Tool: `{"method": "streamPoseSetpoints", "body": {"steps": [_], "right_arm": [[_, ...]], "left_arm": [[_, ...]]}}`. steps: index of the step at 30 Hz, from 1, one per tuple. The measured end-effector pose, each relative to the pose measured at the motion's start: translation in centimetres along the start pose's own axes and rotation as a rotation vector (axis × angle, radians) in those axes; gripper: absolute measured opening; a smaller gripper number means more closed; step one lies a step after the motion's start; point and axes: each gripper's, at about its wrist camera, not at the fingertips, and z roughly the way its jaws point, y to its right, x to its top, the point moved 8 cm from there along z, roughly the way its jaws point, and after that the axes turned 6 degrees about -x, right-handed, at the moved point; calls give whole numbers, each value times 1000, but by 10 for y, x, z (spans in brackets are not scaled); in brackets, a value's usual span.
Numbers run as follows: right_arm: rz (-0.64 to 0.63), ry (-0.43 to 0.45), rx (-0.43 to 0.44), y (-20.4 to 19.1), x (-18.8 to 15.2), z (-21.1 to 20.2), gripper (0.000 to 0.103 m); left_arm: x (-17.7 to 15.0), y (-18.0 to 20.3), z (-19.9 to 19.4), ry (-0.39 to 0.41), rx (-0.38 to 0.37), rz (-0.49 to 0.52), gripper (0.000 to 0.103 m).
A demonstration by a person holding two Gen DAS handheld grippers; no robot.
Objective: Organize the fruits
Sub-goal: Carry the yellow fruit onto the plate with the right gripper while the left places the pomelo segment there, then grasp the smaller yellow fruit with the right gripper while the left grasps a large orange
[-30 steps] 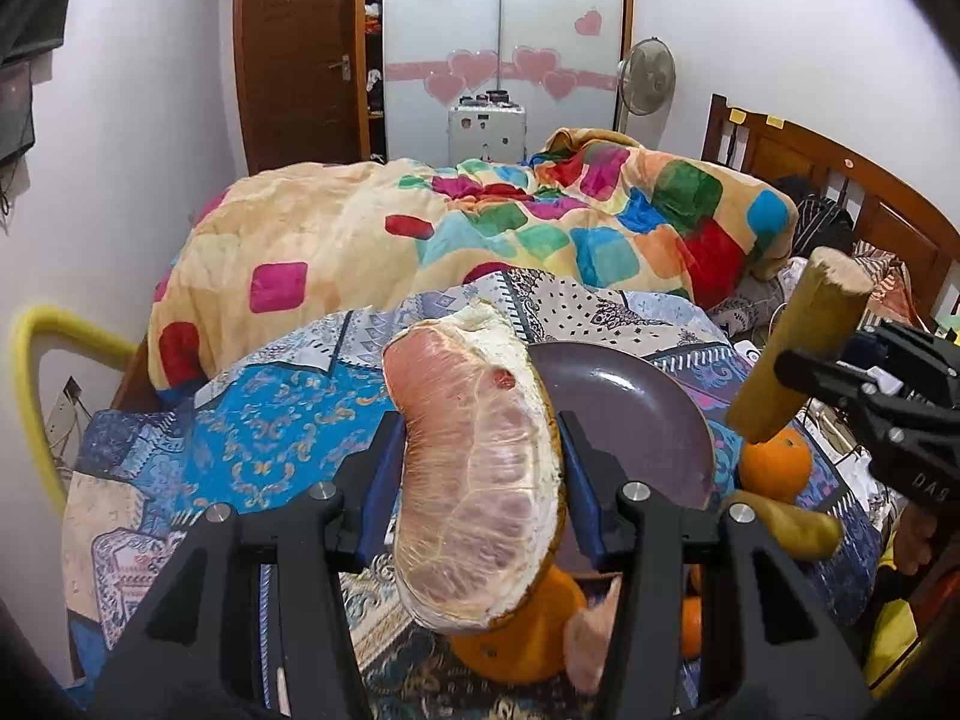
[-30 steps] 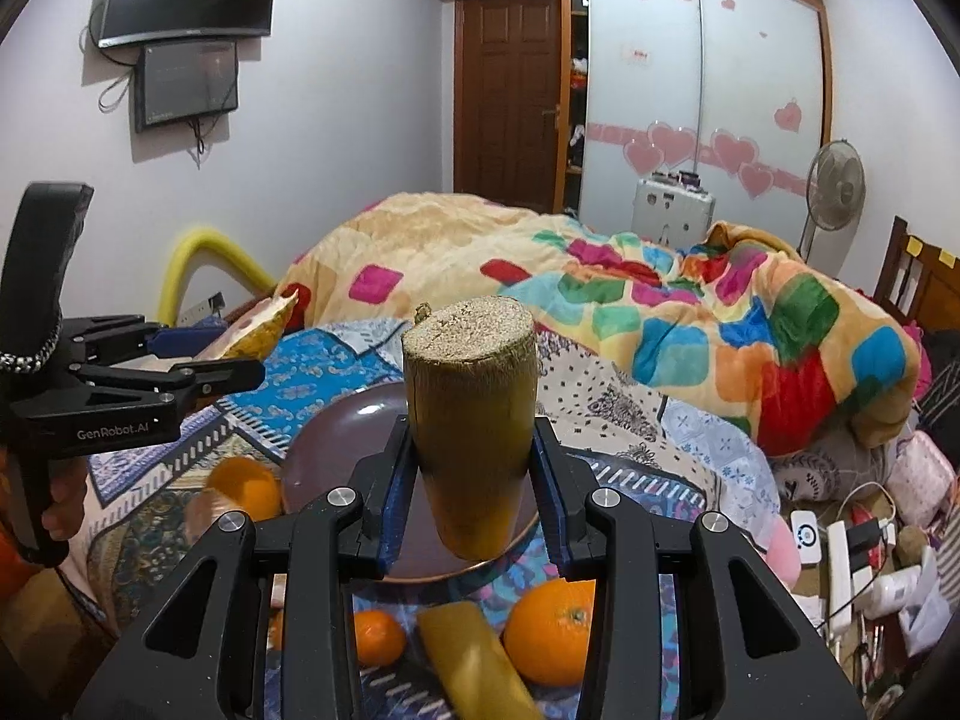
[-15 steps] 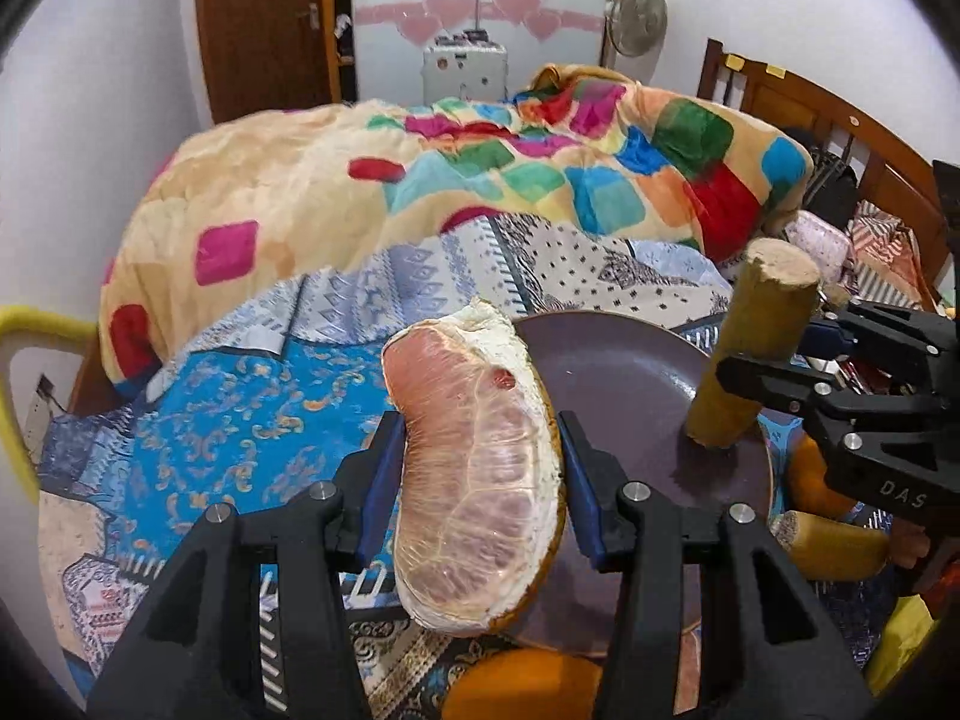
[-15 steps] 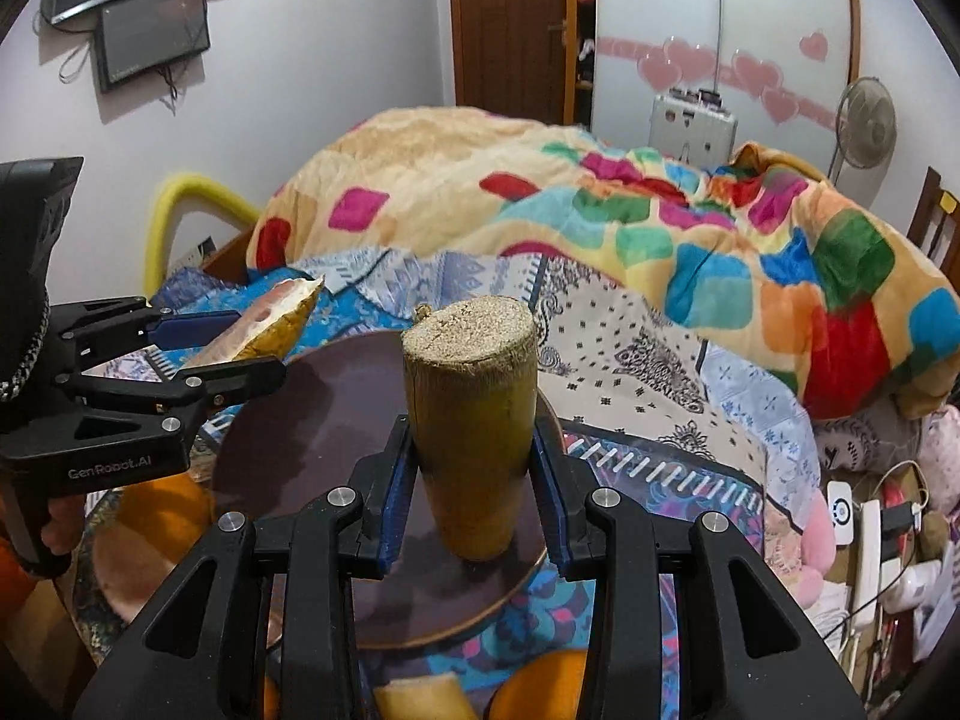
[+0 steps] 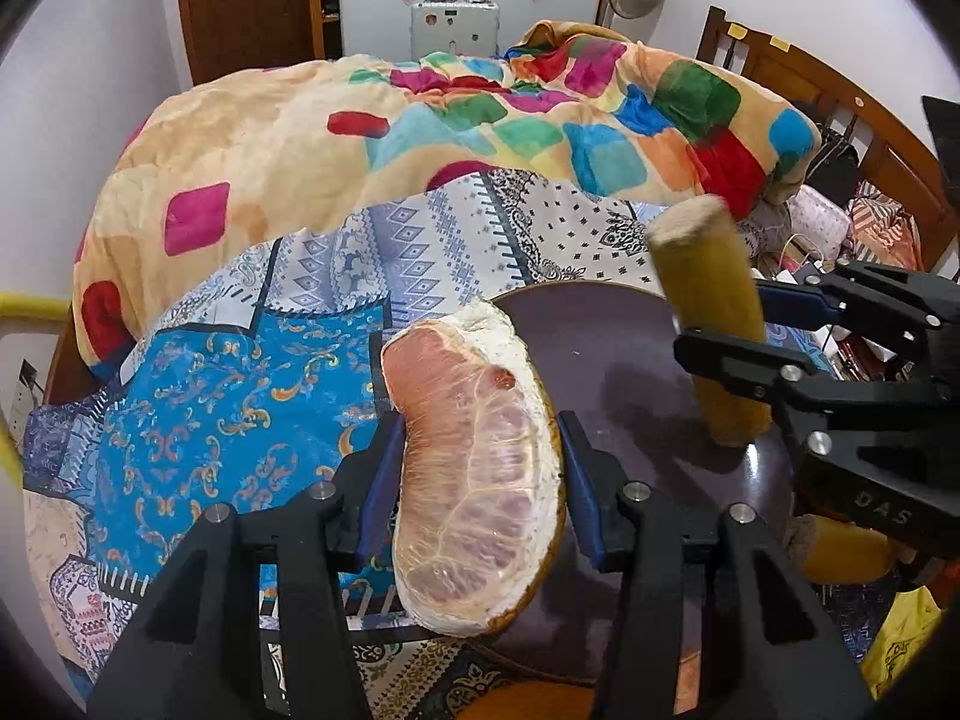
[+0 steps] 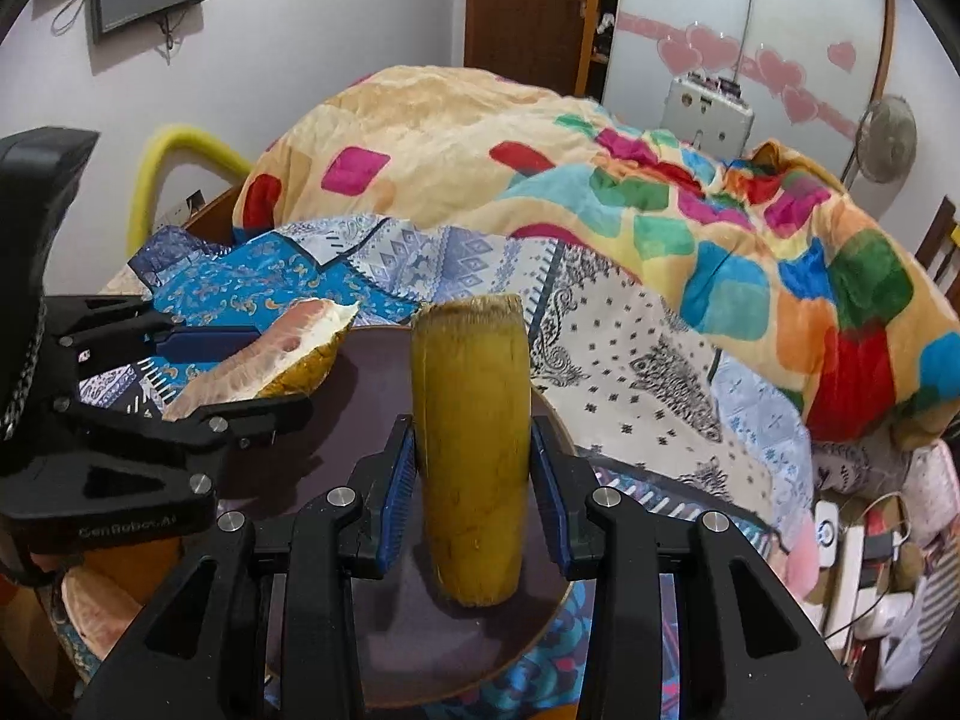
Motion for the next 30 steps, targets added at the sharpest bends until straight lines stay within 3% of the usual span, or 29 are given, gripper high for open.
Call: {"method": "streamPoseSetpoints", "body": {"steps": [6,8,20,27,30], "right_arm": [[26,-123,34,0,-14,30,34],[28,-119,31,0,-13,27,34],[27,5,9,2,-8,-25,34],[15,81,0,-5,-22,-71,35],[7,115,-15,-6,-30,-88,40]], "left_arm": [[2,3,-9,27,-22,5,50],[3,3,-12,35,-19,9,50],[-3,-4,-59,132,53,-21,50],[-26,2,-103,182,90,-31,50],[-40,6,-122,201,100,-36,50]]}}
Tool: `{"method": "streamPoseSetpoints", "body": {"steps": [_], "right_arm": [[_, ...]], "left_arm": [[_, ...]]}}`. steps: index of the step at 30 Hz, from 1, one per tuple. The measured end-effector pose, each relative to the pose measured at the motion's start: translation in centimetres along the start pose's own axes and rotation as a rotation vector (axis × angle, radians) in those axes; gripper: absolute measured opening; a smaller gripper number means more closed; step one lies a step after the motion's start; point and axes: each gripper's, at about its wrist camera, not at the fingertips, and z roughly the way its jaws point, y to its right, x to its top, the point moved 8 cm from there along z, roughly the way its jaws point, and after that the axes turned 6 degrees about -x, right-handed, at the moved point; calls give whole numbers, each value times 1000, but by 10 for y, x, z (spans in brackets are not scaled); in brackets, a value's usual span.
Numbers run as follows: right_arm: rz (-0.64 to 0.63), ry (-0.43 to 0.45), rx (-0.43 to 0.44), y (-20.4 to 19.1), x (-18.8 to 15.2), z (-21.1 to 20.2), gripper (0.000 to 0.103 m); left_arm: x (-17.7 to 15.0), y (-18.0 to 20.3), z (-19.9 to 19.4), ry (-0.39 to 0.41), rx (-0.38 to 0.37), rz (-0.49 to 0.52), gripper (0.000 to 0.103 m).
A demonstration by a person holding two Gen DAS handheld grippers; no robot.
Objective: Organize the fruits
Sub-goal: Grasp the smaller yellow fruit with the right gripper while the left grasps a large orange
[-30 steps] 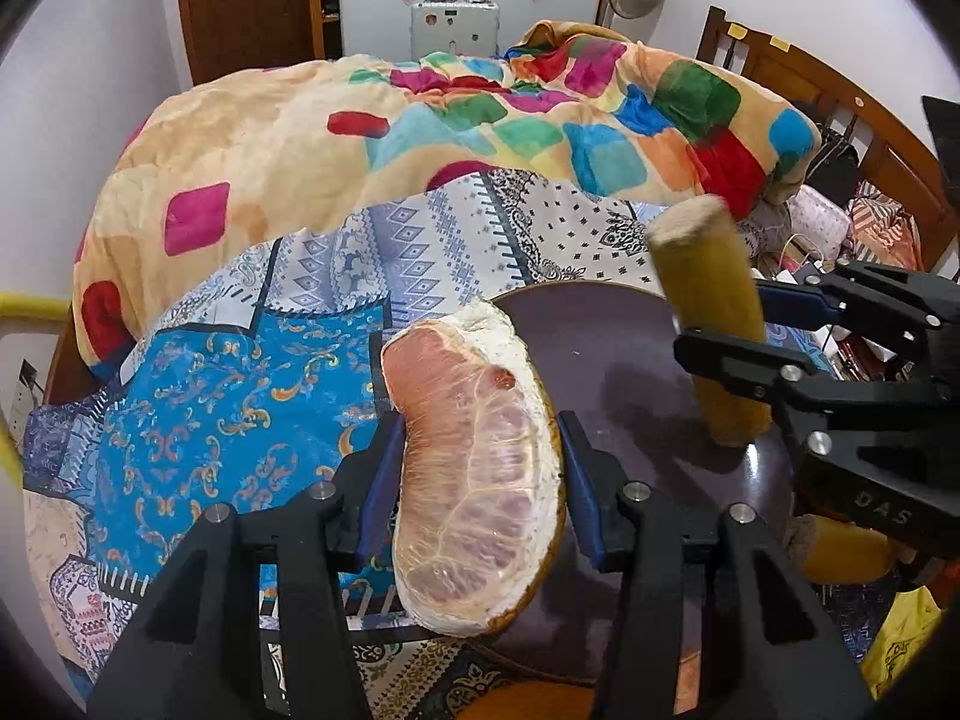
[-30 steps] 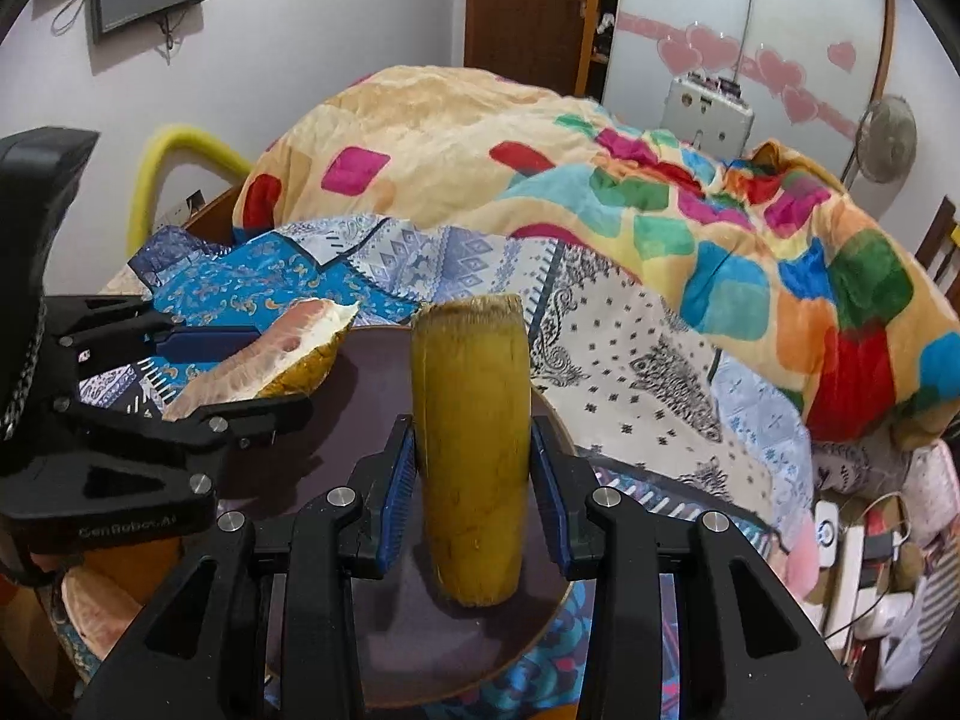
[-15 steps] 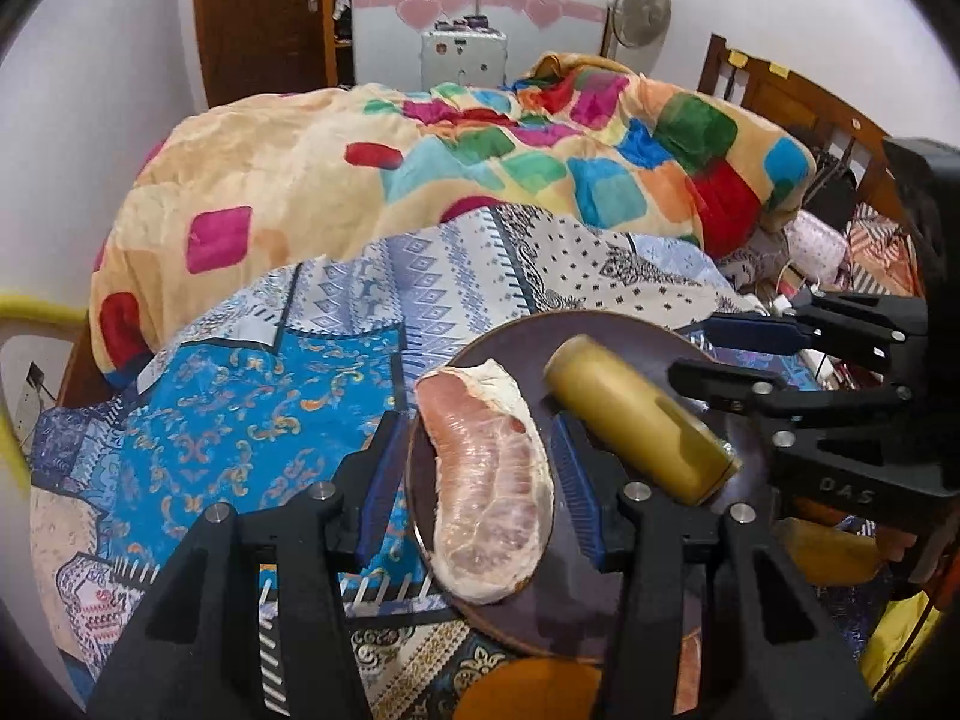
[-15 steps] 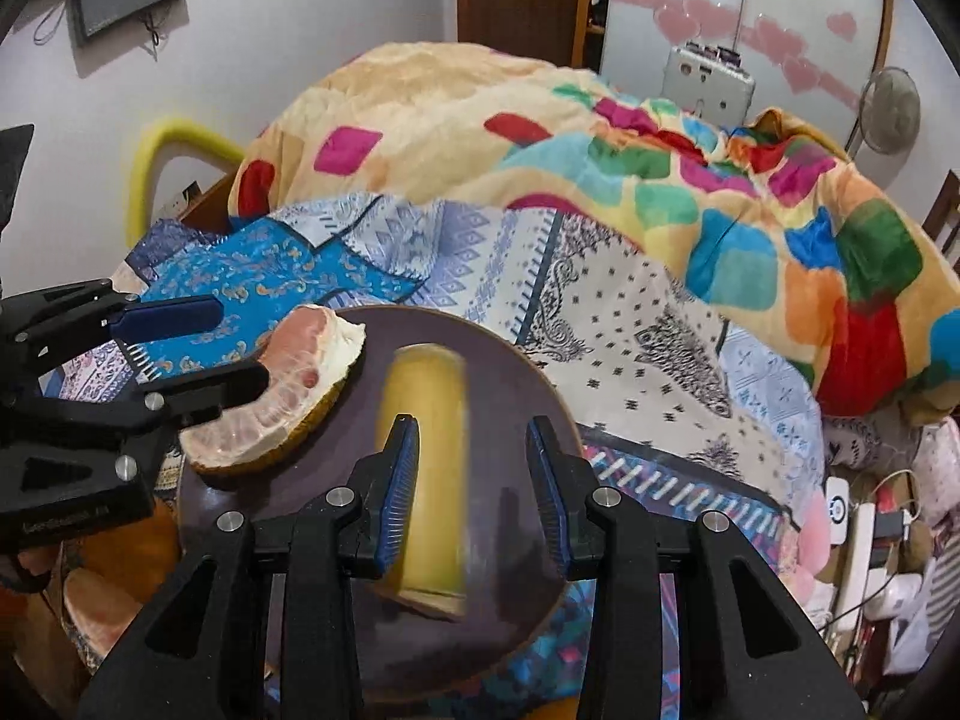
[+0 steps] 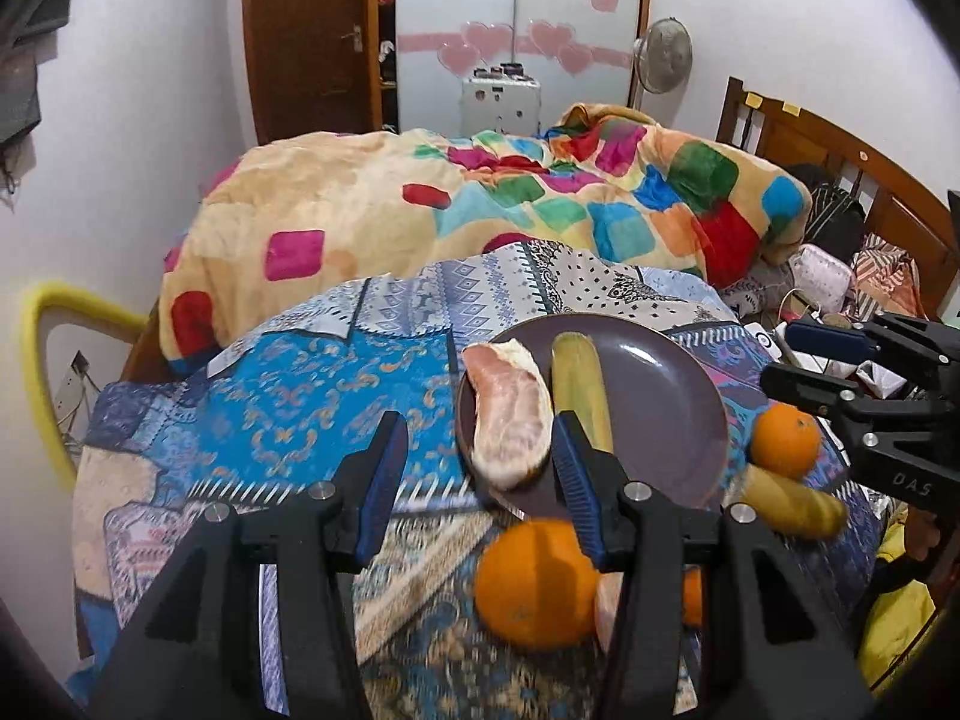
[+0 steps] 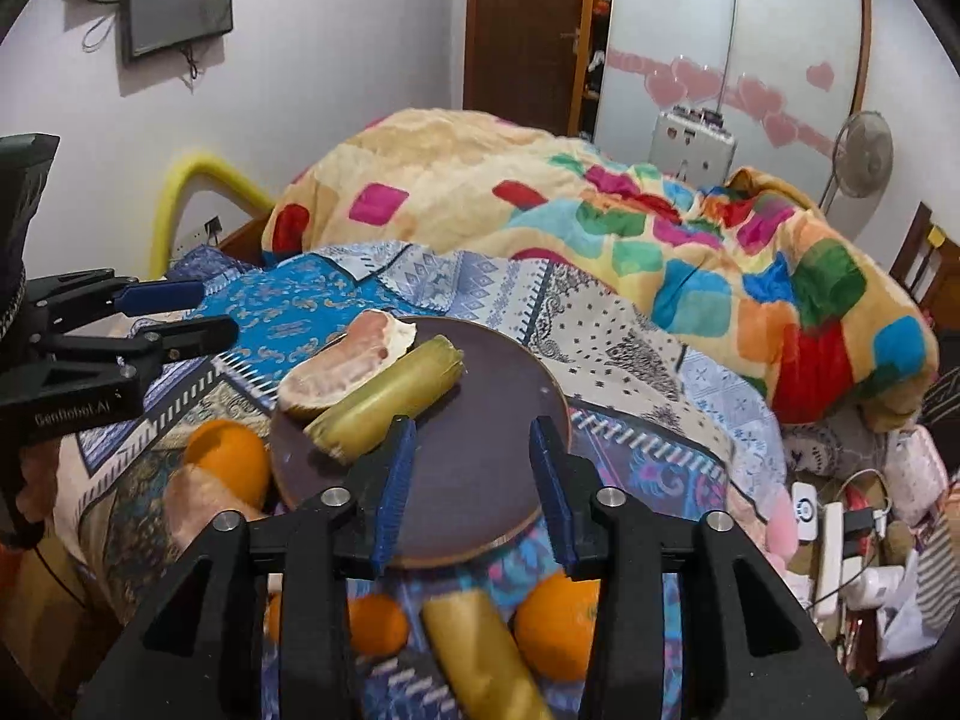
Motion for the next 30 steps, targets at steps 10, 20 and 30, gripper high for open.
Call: {"method": "streamPoseSetpoints", "body": {"steps": [10,20,30], "right_arm": [[-3,48,-41,4,-37,-37,43],[51,-27,-49,19,-93,-19,44],[41,-69,-53,26,-118,-7,45]], "left_arm": [[-47,-4,-39,14,19,-38,58],[-96,-1,-20,-70,-3,-44,62],[-108,14,11,-117,-31,-31,77]]}}
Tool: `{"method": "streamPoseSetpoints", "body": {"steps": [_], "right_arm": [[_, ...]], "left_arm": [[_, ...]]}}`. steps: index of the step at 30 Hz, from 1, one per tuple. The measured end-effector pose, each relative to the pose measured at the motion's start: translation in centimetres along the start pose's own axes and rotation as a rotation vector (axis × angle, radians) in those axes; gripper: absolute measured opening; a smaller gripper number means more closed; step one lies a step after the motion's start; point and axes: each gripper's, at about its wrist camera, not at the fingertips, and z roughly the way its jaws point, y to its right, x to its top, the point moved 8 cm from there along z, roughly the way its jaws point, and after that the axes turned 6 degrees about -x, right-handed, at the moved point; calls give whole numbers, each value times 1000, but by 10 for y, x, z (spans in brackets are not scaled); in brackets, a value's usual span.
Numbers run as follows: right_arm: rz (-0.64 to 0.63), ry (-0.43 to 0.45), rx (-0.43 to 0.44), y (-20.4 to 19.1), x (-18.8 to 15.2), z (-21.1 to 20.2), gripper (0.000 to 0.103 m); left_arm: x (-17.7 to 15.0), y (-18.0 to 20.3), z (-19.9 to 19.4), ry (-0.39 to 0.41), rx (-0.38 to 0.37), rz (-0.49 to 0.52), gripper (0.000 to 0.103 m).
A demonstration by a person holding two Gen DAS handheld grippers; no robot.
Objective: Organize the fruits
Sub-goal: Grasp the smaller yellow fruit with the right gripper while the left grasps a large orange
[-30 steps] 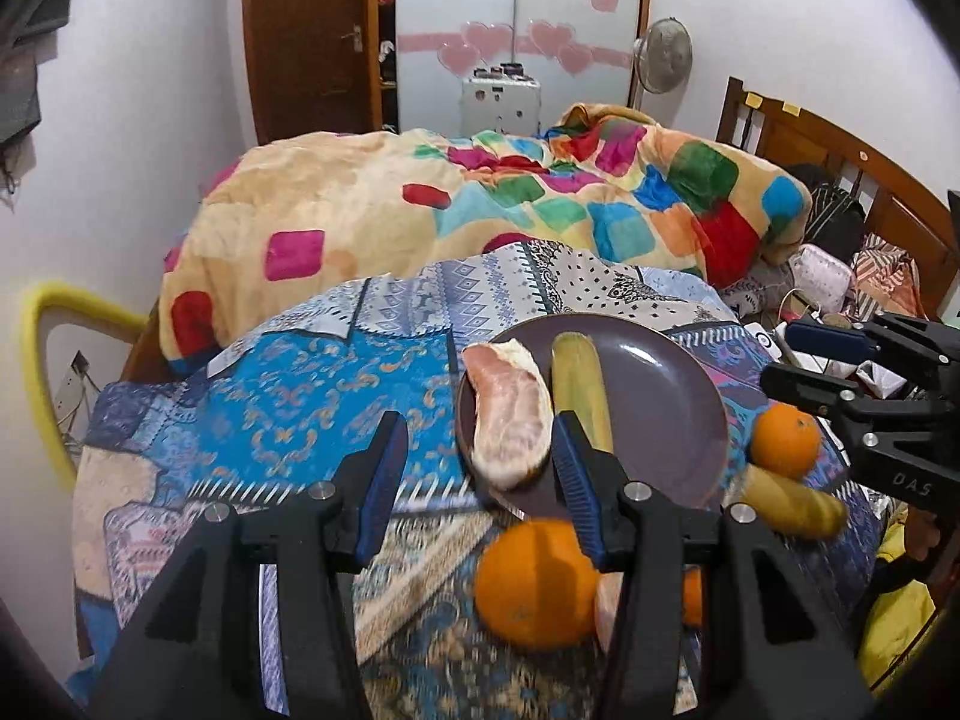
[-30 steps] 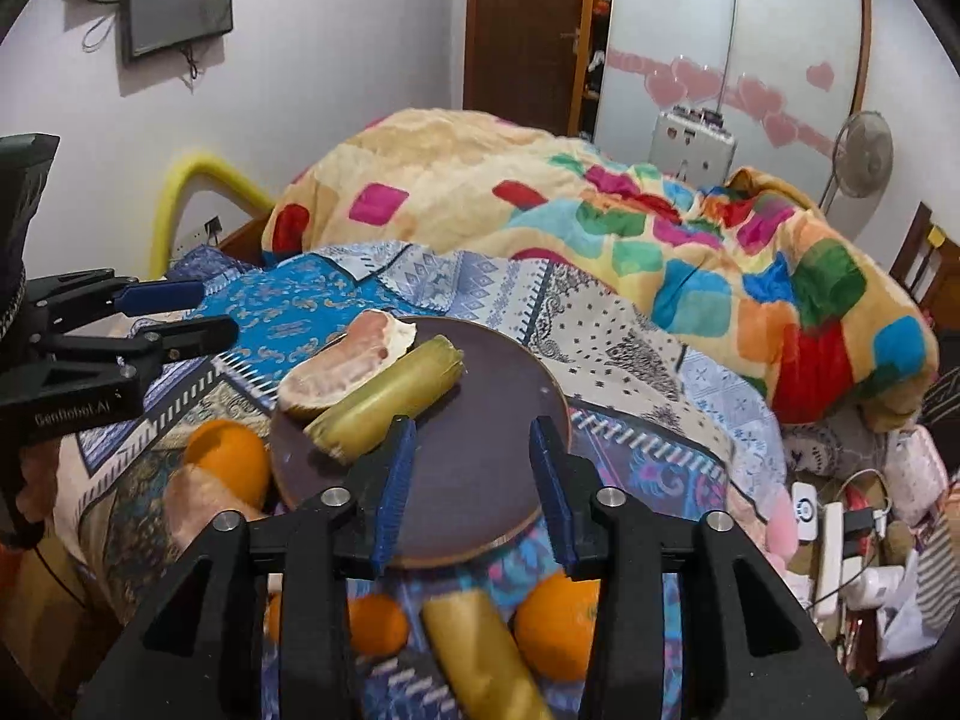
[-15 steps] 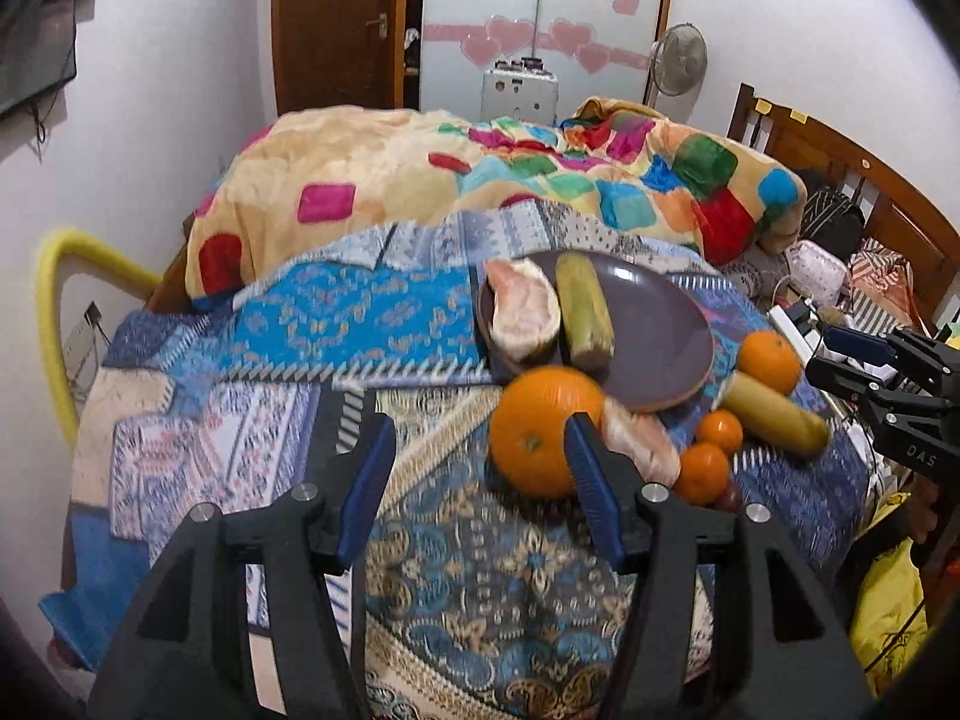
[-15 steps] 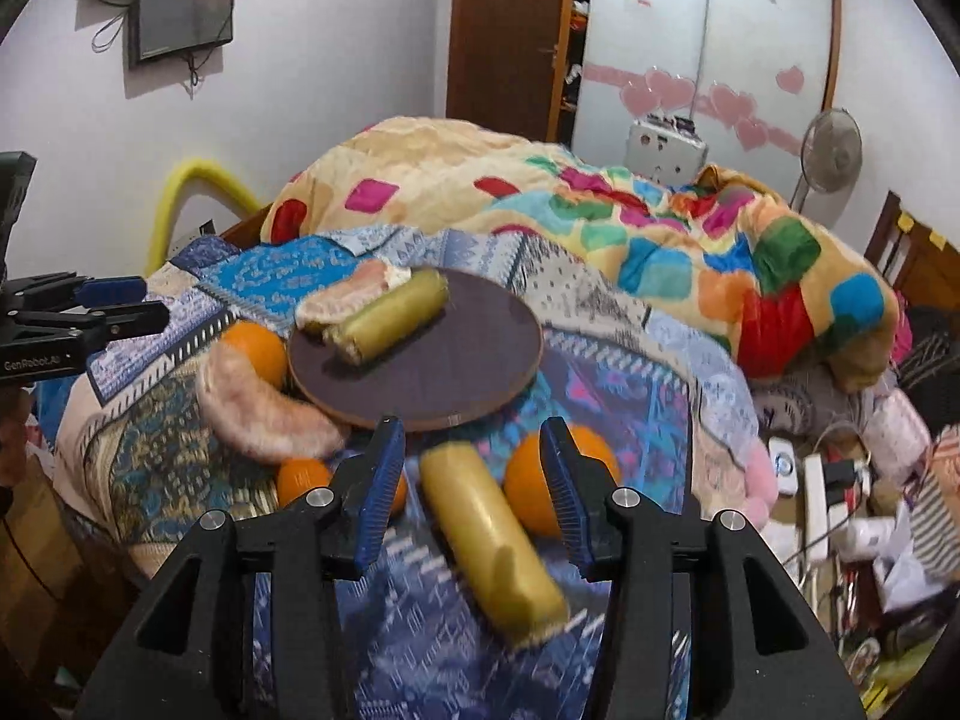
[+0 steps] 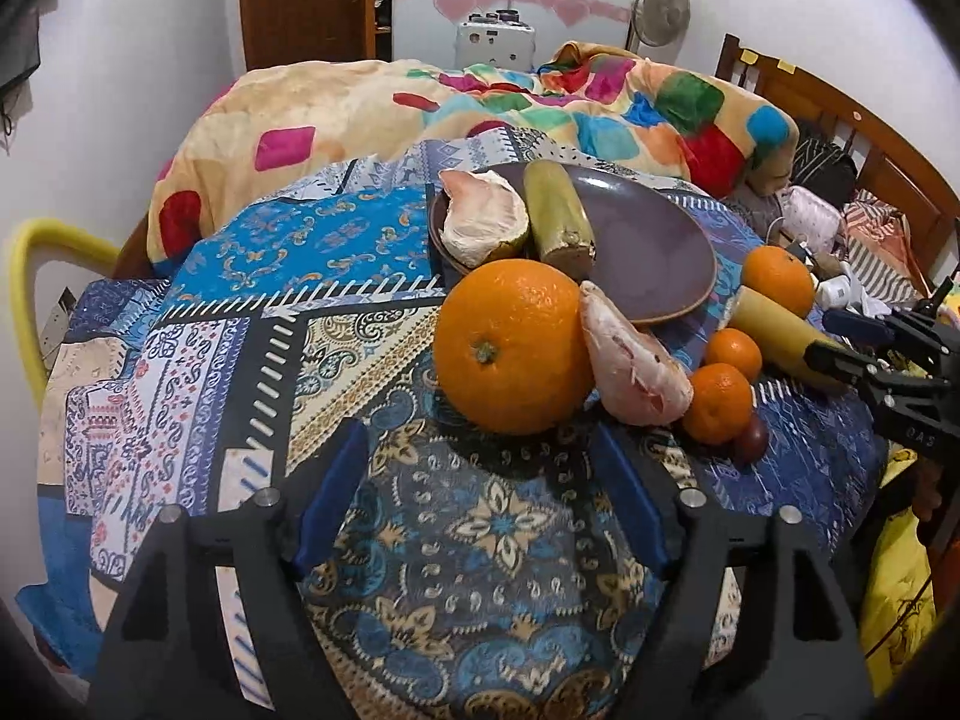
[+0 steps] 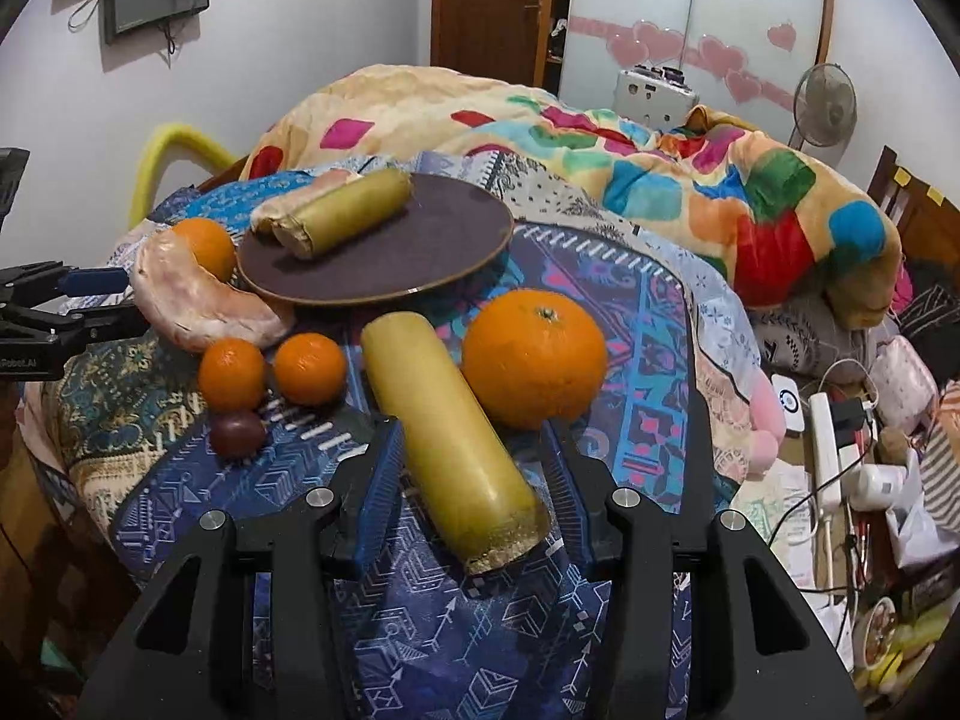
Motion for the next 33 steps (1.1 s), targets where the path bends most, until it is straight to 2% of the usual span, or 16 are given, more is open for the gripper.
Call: {"method": "streamPoseSetpoints", "body": {"steps": [6,12,13,16,18,26,33], "right_arm": [[1,-24,39,-5,-5,6,47],[-34,-22,20,-9,-9,8,50],[-37,-27,24,-10,-9,9,49],[-43,-45,30,-13,-14,13,46],[-31,-44,38,-13,-14,14,41],[-10,-51,64,-21,-17,6,34],[0,-64,94,-28,-22,-1,34]], "left_arm": [[7,3,12,2,-1,-12,77],[16,8,21,19,2,-10,77],[18,8,23,19,-5,-14,76],[19,10,25,21,-21,-19,66],[19,11,25,26,-18,-18,66],[9,5,12,10,-28,-26,65],[-13,-11,-12,-5,-9,-24,65]]}}
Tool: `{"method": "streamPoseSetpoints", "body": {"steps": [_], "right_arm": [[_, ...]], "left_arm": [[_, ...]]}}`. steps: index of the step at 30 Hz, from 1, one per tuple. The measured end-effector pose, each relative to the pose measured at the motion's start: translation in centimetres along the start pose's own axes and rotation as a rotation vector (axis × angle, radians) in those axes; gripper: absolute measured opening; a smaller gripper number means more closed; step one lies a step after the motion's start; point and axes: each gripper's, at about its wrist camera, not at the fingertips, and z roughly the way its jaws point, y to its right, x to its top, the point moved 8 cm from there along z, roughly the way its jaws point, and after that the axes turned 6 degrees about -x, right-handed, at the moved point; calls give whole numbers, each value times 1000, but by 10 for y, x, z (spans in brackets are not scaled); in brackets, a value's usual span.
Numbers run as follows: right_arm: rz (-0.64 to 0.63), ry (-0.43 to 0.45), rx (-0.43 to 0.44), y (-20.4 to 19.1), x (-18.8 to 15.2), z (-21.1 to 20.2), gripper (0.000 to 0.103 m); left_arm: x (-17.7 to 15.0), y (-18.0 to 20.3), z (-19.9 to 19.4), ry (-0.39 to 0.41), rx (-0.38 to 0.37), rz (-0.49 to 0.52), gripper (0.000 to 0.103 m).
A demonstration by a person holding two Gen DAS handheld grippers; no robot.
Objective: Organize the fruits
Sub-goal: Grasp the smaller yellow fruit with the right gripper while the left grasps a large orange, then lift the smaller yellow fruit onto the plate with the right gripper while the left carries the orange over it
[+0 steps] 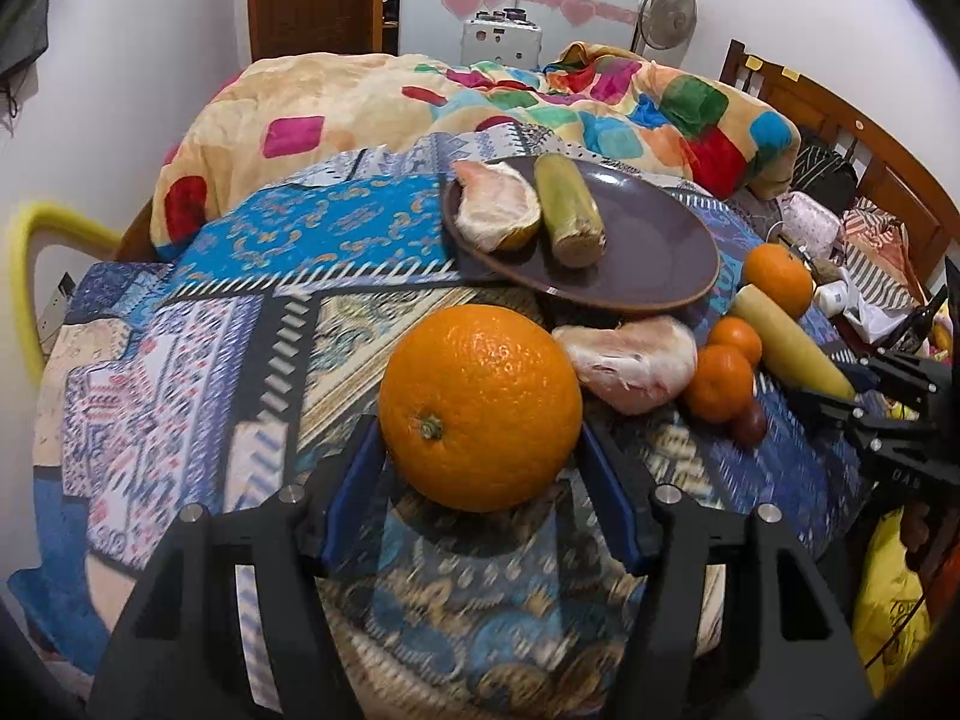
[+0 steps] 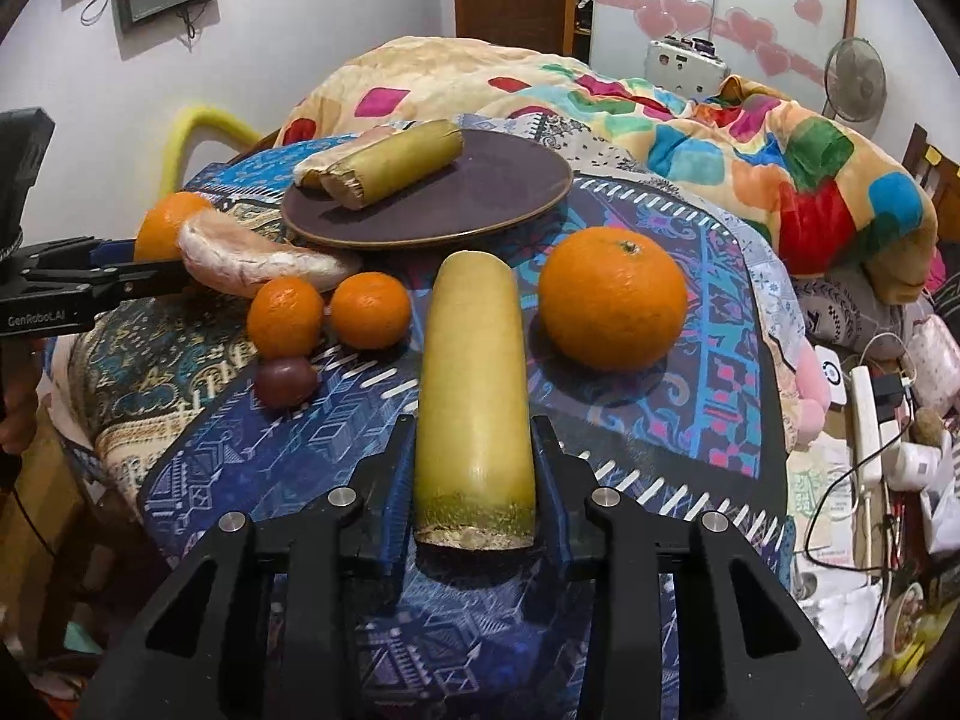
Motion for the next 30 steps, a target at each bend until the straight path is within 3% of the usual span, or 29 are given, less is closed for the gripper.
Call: {"method": "streamPoseSetpoints", "body": {"steps": [11,22,30], "right_arm": [[-2,-16,31,-2,9,1,35],[-19,-21,26,-4,28,23,35],[10,6,44,-3,26,15,35]], "left_arm": [[-20,-14,-25,15,6,2,64],[3,1,-29,67,12,78,58],[8,0,-2,23,30,89,68]]}}
